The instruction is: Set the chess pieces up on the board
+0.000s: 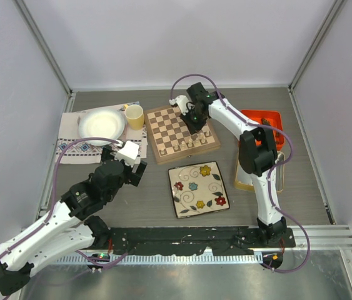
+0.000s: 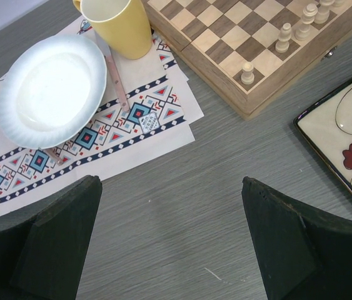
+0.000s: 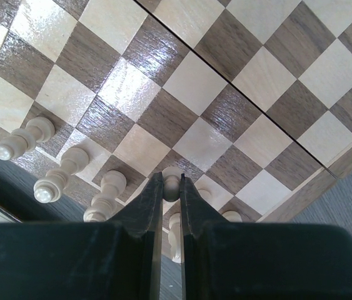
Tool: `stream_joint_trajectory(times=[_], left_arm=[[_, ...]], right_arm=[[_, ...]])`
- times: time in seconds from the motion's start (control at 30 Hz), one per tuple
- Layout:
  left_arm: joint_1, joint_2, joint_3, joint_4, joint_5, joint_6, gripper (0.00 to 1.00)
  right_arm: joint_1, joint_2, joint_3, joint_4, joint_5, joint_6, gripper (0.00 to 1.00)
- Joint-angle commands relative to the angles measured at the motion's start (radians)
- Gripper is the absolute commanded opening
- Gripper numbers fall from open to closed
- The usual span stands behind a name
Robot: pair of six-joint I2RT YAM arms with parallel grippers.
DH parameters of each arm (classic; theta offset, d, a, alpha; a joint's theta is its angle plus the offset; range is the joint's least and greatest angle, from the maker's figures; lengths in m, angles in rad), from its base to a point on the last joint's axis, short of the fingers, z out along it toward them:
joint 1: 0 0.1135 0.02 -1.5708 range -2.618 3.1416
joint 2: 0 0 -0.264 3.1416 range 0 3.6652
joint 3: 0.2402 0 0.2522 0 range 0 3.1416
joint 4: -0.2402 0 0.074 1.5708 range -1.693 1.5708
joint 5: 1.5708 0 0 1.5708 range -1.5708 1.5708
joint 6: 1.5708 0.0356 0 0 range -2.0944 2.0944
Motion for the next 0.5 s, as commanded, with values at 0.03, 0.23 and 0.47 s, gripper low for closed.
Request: stream_joint_trajectory(times=[0.03, 0.23, 0.47], left_arm=[[0.005, -0.004, 0.002, 0.039, 0.008, 0.012, 0.99], [0.005, -0.004, 0.002, 0.039, 0.012, 0.012, 1.00], [0.005, 0.002, 0.002, 0.039, 0.012, 0.012, 1.00]], right_arm=[[0.006, -0.004, 0.002, -0.020, 0.012, -0.025, 0.04], [0.008, 0.007, 0.000, -0.025, 0.018, -0.025, 0.05], [0.008, 0.017, 0.005, -0.023, 0.018, -0.022, 0.07]])
